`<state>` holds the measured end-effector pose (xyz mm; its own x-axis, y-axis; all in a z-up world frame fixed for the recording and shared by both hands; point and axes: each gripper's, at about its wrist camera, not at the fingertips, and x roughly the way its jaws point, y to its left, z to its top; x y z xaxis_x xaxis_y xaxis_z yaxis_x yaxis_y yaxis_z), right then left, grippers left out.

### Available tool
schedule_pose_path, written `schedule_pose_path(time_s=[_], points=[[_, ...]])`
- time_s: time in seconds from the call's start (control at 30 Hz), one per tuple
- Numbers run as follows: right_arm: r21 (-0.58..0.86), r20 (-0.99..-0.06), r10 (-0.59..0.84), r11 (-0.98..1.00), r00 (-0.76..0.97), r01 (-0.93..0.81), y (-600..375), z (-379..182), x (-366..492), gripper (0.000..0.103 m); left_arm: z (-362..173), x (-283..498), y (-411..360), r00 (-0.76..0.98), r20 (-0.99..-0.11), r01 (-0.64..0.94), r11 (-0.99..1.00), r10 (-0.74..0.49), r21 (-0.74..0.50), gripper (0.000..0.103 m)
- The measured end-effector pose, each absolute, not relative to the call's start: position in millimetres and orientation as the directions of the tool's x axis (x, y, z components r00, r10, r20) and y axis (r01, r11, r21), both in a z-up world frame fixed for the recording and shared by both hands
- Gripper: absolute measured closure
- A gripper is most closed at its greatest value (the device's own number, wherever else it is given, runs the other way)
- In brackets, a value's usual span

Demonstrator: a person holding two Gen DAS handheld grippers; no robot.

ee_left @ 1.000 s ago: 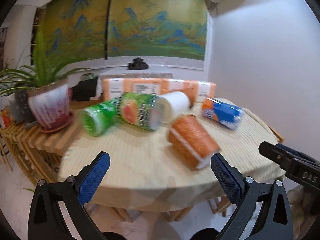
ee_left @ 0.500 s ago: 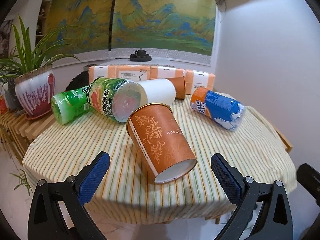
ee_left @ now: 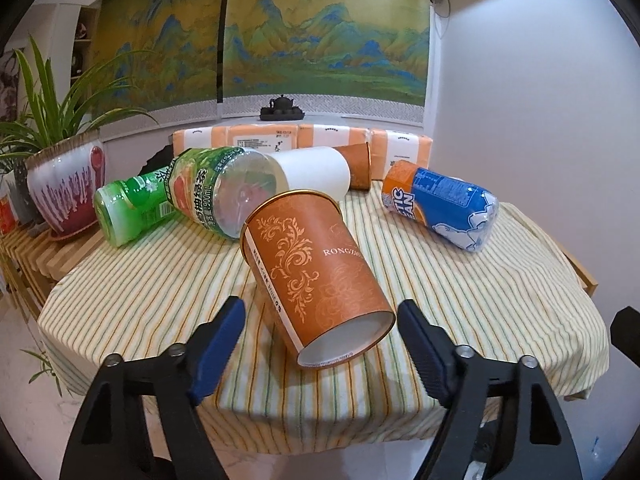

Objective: Flip cup upside down

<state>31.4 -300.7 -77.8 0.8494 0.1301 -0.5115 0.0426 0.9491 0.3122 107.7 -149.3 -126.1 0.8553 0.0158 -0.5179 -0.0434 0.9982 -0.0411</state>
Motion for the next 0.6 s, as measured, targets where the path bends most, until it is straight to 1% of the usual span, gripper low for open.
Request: schedule_pose_path(time_s=[0.03,0.07,0.23,0.6], points=[[0.313,-0.512,0.131,0.949,0.849,0.043,-300.5,-77.9,32.2,0.032,-126.9,107.6,-148.7,0.853,-0.521,-0.039,0.998,0.012,-0.042,0.034],[0.314,-0.514,0.131,0.948,0.848,0.044,-300.2,-78.1,32.8,0.032,-127.9,107.1,-148.5,0.851,-0.525,-0.033,0.999,0.007,-0.041,0.035],[0.327,-0.517,0.143,0.944,0.844,0.041,-298.4,-78.4,35.5,0.032,-127.0,104.1,-146.4,0.856,-0.516,-0.012,0.999,-0.010,-0.040,0.036],[0.323,-0.522,0.159,0.946,0.838,0.022,-287.0,-78.4,40.1,0.032,-106.6,95.9,-129.2,0.871,-0.488,0.064,0.998,-0.064,-0.017,0.037]])
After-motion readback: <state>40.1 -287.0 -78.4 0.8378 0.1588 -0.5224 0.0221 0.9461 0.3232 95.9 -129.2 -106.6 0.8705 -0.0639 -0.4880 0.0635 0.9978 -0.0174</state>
